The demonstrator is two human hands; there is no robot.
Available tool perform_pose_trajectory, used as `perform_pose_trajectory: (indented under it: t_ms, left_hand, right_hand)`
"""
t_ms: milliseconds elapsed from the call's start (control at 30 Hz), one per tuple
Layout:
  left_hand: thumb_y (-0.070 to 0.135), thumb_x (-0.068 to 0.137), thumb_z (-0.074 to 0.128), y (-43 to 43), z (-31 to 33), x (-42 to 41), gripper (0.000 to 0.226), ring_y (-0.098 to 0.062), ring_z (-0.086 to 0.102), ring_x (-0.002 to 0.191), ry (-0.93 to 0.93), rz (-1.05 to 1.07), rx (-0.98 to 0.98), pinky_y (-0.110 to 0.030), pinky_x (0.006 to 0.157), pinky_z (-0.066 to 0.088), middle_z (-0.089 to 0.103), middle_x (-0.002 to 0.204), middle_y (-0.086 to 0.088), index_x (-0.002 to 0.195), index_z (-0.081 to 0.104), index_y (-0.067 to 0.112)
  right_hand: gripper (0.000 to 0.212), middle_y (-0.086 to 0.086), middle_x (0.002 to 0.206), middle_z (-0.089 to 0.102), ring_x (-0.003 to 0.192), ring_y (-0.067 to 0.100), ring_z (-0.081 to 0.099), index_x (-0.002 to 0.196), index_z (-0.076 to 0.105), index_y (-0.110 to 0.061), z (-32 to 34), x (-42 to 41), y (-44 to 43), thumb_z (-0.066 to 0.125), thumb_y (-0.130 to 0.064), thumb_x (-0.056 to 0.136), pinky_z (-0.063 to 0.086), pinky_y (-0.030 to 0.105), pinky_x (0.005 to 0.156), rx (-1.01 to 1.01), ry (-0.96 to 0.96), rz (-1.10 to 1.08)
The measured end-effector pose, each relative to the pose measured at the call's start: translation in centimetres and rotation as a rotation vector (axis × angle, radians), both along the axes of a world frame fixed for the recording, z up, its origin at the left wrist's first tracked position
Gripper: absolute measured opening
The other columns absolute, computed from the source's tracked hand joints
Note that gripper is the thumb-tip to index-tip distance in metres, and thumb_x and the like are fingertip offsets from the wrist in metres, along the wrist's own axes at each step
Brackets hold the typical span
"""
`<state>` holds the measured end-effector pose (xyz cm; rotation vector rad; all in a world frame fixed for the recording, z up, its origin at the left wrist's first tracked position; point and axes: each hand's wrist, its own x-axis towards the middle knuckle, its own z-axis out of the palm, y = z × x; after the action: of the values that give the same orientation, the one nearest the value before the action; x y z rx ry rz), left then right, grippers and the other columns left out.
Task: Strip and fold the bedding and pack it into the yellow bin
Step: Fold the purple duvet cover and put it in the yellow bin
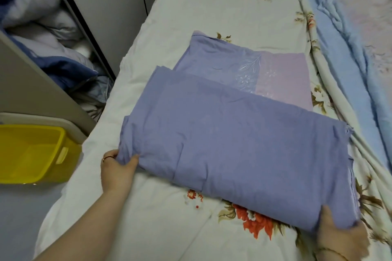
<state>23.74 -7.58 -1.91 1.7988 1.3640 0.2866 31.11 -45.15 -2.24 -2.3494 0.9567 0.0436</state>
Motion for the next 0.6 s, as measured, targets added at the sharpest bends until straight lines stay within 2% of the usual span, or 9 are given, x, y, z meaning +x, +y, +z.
perform_pose_trajectory:
  t_ms: [100, 133, 200, 233, 300, 367, 433, 500, 600]
  left_hand:
    - [0.009, 0.090, 0.054, -0.2, 0.3, 0.1, 0.029, -0.040, 0.052, 0.109, -0.023, 0.040, 0.005, -0.035, 0.086, 0.039, 0.059, 0.118, -0.025, 0.115, 0.058, -0.006]
    - [0.009, 0.092, 0.051, -0.1, 0.5, 0.1, 0.028, -0.040, 0.052, 0.109, -0.047, 0.045, -0.004, -0.032, 0.083, 0.037, 0.059, 0.118, -0.025, 0.114, 0.059, -0.007]
    - [0.010, 0.093, 0.051, 0.5, 1.4, 0.1, 0.028, -0.036, 0.054, 0.107, -0.132, 0.067, -0.044, -0.028, 0.079, 0.035, 0.060, 0.115, -0.022, 0.115, 0.059, -0.006]
    - [0.011, 0.093, 0.051, 0.7, 2.1, 0.3, 0.027, -0.030, 0.054, 0.103, -0.171, 0.077, -0.069, -0.027, 0.078, 0.037, 0.062, 0.110, -0.016, 0.116, 0.059, -0.002]
    - [0.012, 0.094, 0.050, 2.1, 3.7, 0.8, 0.020, -0.018, 0.051, 0.093, -0.270, 0.065, -0.164, -0.021, 0.066, 0.041, 0.066, 0.085, 0.004, 0.110, 0.060, 0.006]
    - [0.010, 0.094, 0.049, 4.2, 5.1, 0.8, 0.015, -0.007, 0.055, 0.078, -0.343, -0.025, -0.256, -0.009, 0.060, 0.040, 0.064, 0.056, 0.021, 0.087, 0.061, 0.015]
    - [0.007, 0.092, 0.050, 5.8, 5.9, 0.2, 0.028, -0.002, 0.060, 0.063, -0.277, -0.197, -0.296, -0.012, 0.062, 0.042, 0.064, 0.051, 0.016, 0.072, 0.063, 0.021]
    - [0.003, 0.089, 0.056, 6.2, 5.5, -1.0, 0.029, -0.017, 0.057, 0.063, -0.079, -0.325, -0.273, -0.023, 0.060, 0.038, 0.061, 0.056, 0.000, 0.063, 0.064, 0.015]
    - [0.001, 0.089, 0.056, 5.4, 4.3, -1.8, 0.021, -0.021, 0.044, 0.062, 0.077, -0.343, -0.213, -0.026, 0.056, 0.033, 0.056, 0.071, -0.010, 0.069, 0.060, 0.007]
  right_hand:
    - [0.104, 0.032, 0.130, 0.047, 0.120, 0.045, 0.045, 0.127, 0.046, 0.007, 0.4, 1.1, -1.1, 0.057, -0.067, 0.055, 0.032, 0.050, 0.103, 0.122, 0.071, -0.008]
    - [0.090, 0.033, 0.132, 0.045, 0.121, 0.046, 0.043, 0.127, 0.046, 0.011, 1.1, 1.8, -1.3, 0.065, -0.056, 0.069, 0.030, 0.049, 0.103, 0.133, 0.117, -0.008]
    - [0.056, 0.037, 0.126, 0.048, 0.116, 0.048, 0.046, 0.119, 0.049, 0.016, 2.3, 3.0, -2.1, 0.058, -0.030, 0.088, 0.034, 0.049, 0.097, 0.154, 0.117, 0.078]
    - [0.055, 0.037, 0.120, 0.052, 0.110, 0.049, 0.049, 0.114, 0.052, 0.016, 2.6, 3.6, -2.8, 0.057, -0.032, 0.087, 0.037, 0.048, 0.091, 0.142, 0.073, 0.133]
    - [0.075, 0.034, 0.099, 0.058, 0.095, 0.049, 0.054, 0.100, 0.056, 0.014, 2.4, 4.3, -3.6, 0.049, -0.055, 0.070, 0.040, 0.047, 0.079, 0.101, -0.034, 0.159]
    - [0.071, 0.031, 0.088, 0.057, 0.088, 0.049, 0.054, 0.090, 0.053, 0.010, 2.8, 4.8, -4.0, 0.039, -0.054, 0.065, 0.040, 0.048, 0.075, 0.059, -0.090, 0.144]
    - [0.051, 0.036, 0.097, 0.057, 0.092, 0.050, 0.053, 0.092, 0.053, 0.009, 3.6, 5.3, -3.6, 0.047, -0.041, 0.081, 0.040, 0.050, 0.081, 0.054, -0.109, 0.158]
    - [0.038, 0.038, 0.113, 0.053, 0.104, 0.050, 0.049, 0.108, 0.052, 0.014, 3.5, 4.9, -3.6, 0.052, -0.020, 0.092, 0.037, 0.049, 0.090, 0.069, -0.041, 0.155]
    - [0.041, 0.034, 0.125, 0.050, 0.115, 0.048, 0.046, 0.121, 0.048, 0.013, 1.8, 3.3, -4.3, 0.052, -0.013, 0.090, 0.034, 0.050, 0.098, 0.080, 0.082, 0.117]
